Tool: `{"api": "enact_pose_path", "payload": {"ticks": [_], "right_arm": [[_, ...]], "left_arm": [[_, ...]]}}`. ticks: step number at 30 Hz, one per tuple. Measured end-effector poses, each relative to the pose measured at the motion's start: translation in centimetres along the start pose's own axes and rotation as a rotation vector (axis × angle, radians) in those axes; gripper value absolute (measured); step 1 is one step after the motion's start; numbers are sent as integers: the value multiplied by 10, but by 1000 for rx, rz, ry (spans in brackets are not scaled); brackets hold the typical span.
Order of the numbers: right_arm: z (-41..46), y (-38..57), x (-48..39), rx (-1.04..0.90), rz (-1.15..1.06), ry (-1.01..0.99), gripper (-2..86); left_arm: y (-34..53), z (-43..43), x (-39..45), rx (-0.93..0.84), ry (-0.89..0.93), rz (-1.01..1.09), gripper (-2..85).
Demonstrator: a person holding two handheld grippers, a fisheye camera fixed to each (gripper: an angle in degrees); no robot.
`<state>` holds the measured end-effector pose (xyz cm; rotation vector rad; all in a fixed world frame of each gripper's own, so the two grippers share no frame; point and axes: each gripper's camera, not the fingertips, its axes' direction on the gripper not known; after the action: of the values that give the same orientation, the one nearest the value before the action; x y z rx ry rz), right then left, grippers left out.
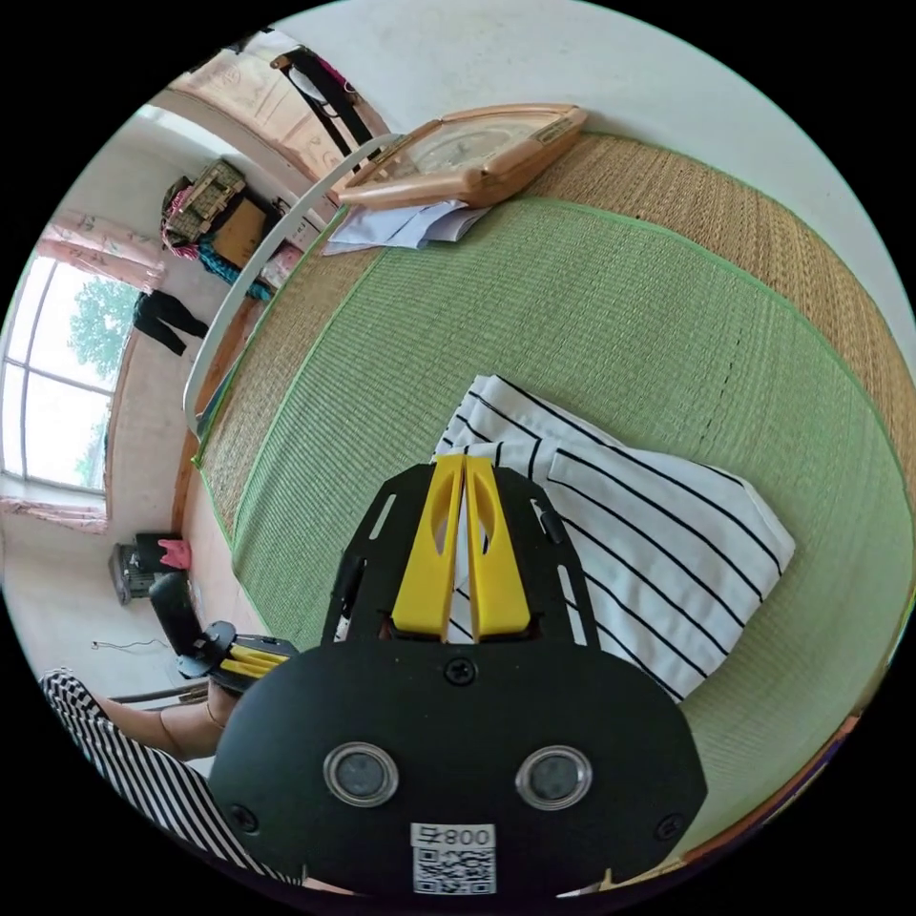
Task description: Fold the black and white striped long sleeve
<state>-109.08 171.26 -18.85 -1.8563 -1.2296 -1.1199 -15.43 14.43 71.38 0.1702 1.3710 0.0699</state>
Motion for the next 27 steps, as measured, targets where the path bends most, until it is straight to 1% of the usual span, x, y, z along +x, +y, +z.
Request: {"api": "enact_pose_path", "payload": {"ticks": [2, 4, 10, 13, 16, 22, 24, 27], "right_arm": [[16, -7, -5, -56, -2, 26, 0], [22, -9, -11, -61, -19, 56, 0], [7, -3, -10, -51, -24, 6, 1], [-18, 17, -16, 8, -45, -50, 1], [-31, 50, -27, 7, -85, -126, 1], [-8, 113, -38, -93, -104, -254, 1], [12, 114, -39, -145, -92, -230, 1], [28, 107, -43, -145, -93, -248, 1]], "left_arm": [[-8, 13, -1, -66, -131, 23, 1], [-9, 19, -4, -102, -193, 28, 1], [-13, 19, 3, -105, -218, 37, 1], [-14, 19, 7, -116, -230, 42, 1], [-14, 14, 10, -98, -202, 32, 1], [-15, 6, 29, -57, -197, 62, 1], [-17, 7, 35, -52, -199, 76, 1], [-22, 12, 43, -62, -150, 88, 1]]}}
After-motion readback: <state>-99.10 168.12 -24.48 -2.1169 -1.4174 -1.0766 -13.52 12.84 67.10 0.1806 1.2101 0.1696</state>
